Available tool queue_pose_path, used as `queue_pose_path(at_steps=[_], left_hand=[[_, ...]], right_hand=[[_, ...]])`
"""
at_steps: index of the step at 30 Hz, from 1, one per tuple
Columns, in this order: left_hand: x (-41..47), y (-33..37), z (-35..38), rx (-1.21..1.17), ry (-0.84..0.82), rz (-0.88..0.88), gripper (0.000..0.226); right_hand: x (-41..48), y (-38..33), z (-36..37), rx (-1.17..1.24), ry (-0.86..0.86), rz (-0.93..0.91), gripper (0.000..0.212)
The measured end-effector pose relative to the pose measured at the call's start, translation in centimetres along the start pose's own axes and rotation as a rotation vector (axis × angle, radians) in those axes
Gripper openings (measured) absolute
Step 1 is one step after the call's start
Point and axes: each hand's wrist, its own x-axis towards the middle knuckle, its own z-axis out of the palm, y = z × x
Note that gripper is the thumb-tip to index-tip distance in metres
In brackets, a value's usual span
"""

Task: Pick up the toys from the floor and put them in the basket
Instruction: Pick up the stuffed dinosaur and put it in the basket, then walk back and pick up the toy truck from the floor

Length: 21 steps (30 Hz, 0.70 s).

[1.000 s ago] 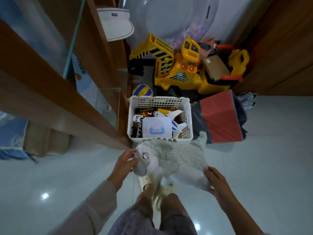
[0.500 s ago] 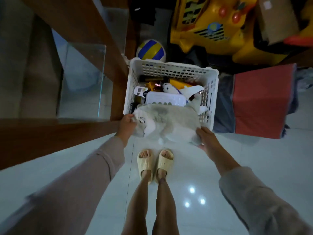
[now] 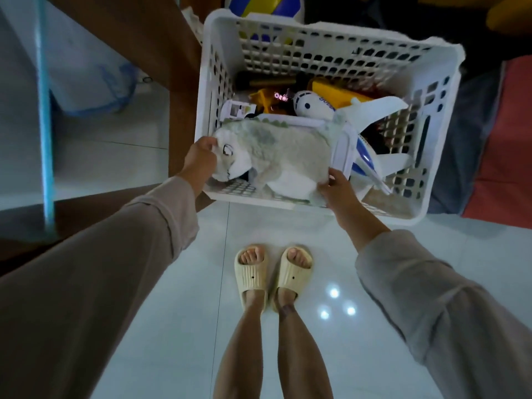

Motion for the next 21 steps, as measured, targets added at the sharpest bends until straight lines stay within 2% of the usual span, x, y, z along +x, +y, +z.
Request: queue_pose_path(at_steps=[5,9,12,15,17,19,21], left_hand=[[-2.7,-0.7,-0.1,0.059,-0.041,0.056,0.056],[-8.8,-2.5,-1.4,0.119,-0.027,0.142,0.048],[-15.2,-4.3,-3.0,0.108,-0.191,0.016,0.047],[-22.9,-6.0,-5.1,0.298,-0.358,-0.097,0.04],[-27.7,-6.3,-6.9,0.309,-0.442,-0.139,0.037],[-31.9,-5.9,-8.5,0.277,-0.495,-0.126,0.035],[-35.5,-5.5,-9.9,0.234,-0.493,-0.078,0.033]], right_hand=[[-1.2,0.2,-0.5,-0.194,0.013,-0.024,0.044],[-5.9,0.3,-1.8,-0.319,-0.053,-0.052,0.048],[-10.9,1.6,-4.0,-0.463,-0.11,0.05,0.042],[-17.1,3.0,-7.0,-0.454,-0.19,0.183,0.035],[-21.9,3.1,-8.8,-0.451,-0.181,0.194,0.023],[-26.7,2.7,-10.6,-0.43,-0.156,0.185,0.01],[-31.0,2.5,-12.0,-0.399,-0.161,0.159,0.01]])
